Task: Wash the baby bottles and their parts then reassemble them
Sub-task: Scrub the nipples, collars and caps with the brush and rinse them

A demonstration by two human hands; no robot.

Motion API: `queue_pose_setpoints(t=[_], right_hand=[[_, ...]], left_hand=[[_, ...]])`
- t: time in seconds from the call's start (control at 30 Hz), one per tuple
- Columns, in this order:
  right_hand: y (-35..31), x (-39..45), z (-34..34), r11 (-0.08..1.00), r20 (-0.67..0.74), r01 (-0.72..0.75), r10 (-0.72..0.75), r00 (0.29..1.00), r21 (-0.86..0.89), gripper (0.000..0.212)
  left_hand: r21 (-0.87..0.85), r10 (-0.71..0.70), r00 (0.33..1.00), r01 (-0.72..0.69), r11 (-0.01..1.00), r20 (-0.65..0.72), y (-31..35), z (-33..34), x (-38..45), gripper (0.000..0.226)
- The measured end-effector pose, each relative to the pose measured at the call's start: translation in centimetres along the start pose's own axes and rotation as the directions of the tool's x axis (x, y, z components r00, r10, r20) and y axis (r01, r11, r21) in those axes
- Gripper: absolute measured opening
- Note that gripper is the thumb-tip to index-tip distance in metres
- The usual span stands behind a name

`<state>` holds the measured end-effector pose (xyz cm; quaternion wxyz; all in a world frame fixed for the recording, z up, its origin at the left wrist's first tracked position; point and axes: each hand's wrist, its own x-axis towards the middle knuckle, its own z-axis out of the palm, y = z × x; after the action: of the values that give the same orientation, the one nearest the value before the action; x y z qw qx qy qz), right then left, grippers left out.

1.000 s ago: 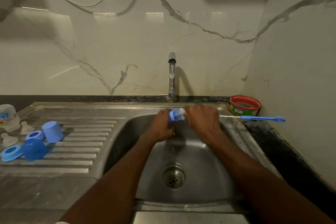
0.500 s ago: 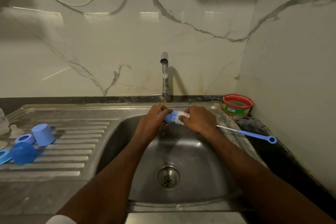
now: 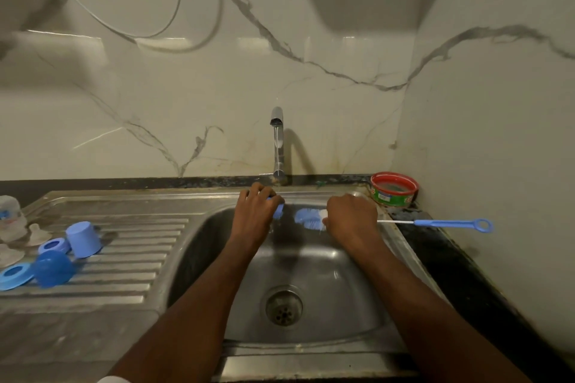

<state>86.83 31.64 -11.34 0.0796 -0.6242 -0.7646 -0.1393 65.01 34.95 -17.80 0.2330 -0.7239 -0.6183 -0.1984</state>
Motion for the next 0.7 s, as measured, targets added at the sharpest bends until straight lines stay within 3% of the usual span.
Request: queue_pose_setpoints(t=[0.07, 0.17, 0.37, 0.53, 0.7], right_hand=[[-0.2, -0.6, -0.1, 0.999, 0.004, -0.010, 0.010, 1.000, 0.031, 0.025], [-0.4, -1.4, 0.6, 0.996, 0.017, -0.008, 0.006, 1.000, 0.089, 0.028], [0.4, -1.2, 1.6, 0.989, 0.058, 0.015, -0.024, 0.998, 0.149, 0.033], [0.4, -0.8, 2.5, 0.989, 0.064, 0.021, -0.030, 0.998, 0.147, 0.034], [0.4, -0.2, 2.9, 0.991, 0.058, 0.040, -0.047, 0.997, 0.126, 0.030]], left_hand=[[-0.258, -0.140, 0.990, 0.132, 0.957, -0.012, 0.2, 0.0, -0.2, 0.037], [-0.573, -0.374, 0.925, 0.344, 0.744, 0.071, 1.2, -0.4, -0.7, 0.039], [-0.680, -0.454, 0.873, 0.444, 0.584, 0.179, 1.8, -1.7, 0.5, 0.044], [-0.627, -0.456, 0.856, 0.497, 0.599, 0.244, 2.1, 0.3, -0.2, 0.035], [-0.734, -0.523, 0.841, 0.442, 0.516, 0.139, 1.0, 0.0, 0.5, 0.035]])
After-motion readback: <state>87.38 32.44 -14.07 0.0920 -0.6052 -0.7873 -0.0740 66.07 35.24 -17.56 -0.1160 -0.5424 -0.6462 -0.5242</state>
